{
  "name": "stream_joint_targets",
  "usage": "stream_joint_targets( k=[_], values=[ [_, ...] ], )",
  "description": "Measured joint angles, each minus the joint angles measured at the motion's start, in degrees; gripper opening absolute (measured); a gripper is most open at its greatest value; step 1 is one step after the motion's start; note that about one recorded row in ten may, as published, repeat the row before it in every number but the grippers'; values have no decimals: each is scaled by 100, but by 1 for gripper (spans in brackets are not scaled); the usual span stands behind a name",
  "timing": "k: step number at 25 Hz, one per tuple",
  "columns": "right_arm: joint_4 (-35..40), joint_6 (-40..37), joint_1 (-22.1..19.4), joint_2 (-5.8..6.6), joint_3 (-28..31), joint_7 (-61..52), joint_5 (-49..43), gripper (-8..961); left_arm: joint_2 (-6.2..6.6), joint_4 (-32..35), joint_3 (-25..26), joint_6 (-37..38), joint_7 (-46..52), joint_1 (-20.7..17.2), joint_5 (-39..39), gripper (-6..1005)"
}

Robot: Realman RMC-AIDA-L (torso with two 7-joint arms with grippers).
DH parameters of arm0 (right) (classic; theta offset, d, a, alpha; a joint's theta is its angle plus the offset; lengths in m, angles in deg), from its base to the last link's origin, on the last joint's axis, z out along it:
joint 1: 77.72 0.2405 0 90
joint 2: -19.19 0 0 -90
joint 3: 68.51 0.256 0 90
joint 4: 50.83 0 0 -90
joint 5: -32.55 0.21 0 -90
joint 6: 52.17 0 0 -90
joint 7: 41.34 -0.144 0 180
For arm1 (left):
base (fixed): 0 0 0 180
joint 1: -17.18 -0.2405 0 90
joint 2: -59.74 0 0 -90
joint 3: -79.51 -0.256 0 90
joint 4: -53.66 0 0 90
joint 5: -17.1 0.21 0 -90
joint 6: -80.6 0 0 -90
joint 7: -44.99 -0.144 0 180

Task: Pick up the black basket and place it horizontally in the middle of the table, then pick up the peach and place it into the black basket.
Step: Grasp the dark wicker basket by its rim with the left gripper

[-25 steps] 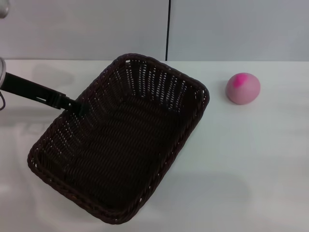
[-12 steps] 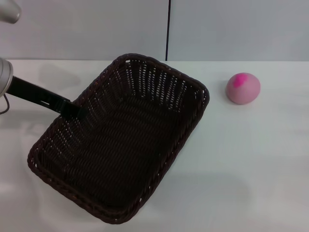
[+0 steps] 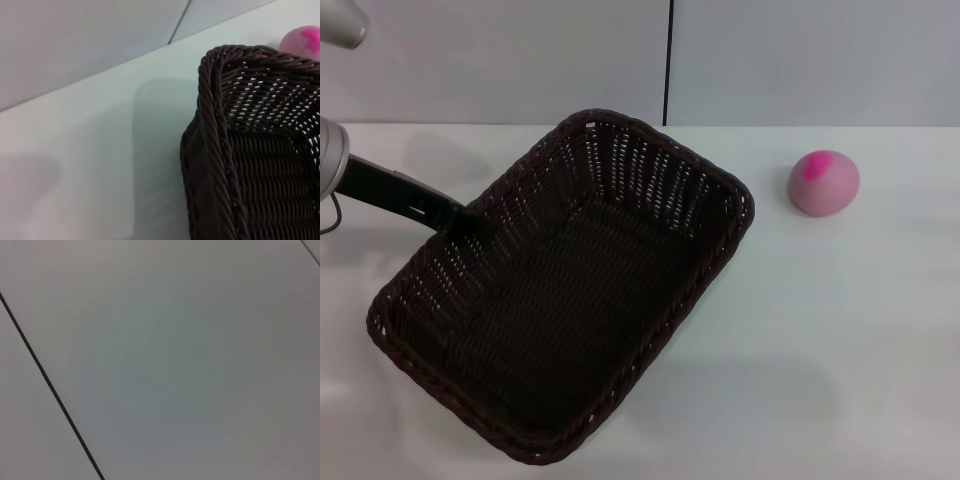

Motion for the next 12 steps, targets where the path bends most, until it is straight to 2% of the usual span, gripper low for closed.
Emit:
stream_joint_targets(
  k=[1,5,12],
  values=[
    [0,0,-1,0,0,0,0,565,-1,36,5,-1,-24,-12,-27,189],
    [0,0,5,5,2,-16,0,563,1,145,98,15,-466,-100,-466,186],
    [16,-33,12,9,-45,-59,-39,562,85,90,637,73,-1216,-275,-1526,187]
  ],
)
